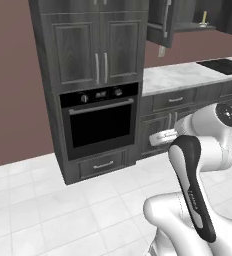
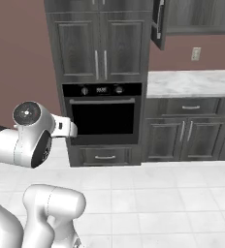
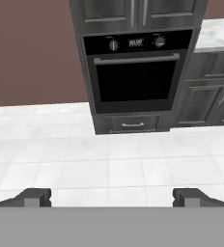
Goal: Get the candle and the liquor from the cabinet and move them to the dining counter.
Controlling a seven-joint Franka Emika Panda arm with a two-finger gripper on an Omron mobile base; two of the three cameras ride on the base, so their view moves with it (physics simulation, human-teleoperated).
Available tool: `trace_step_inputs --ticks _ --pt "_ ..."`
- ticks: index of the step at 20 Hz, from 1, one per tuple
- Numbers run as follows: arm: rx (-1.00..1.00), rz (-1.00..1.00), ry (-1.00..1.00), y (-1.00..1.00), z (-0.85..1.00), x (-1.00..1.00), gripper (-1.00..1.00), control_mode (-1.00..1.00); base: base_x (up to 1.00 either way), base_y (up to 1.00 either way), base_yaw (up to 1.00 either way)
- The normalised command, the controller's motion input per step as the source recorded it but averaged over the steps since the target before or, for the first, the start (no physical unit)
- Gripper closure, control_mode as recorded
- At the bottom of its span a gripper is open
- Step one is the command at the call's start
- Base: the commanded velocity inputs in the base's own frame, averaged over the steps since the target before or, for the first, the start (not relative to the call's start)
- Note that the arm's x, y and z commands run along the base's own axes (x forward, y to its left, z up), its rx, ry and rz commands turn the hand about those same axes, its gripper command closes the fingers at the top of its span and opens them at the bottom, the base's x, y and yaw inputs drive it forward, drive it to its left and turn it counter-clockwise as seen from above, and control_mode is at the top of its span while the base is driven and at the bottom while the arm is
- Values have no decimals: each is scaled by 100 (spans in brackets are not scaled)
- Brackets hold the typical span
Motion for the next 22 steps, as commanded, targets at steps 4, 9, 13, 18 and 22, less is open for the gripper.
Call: trace_step_inputs --ticks 4,9,13,18,22 --pt "0 0 0 0 0 0 -100 100 84 0 0" --pt "0 0 0 0 0 0 -100 100 77 -3 -7" --pt "0 0 0 0 0 0 -100 100 78 -25 -2" --pt "0 0 0 0 0 0 -100 100 68 -47 0" --pt "0 0 0 0 0 0 -100 100 60 -48 2"
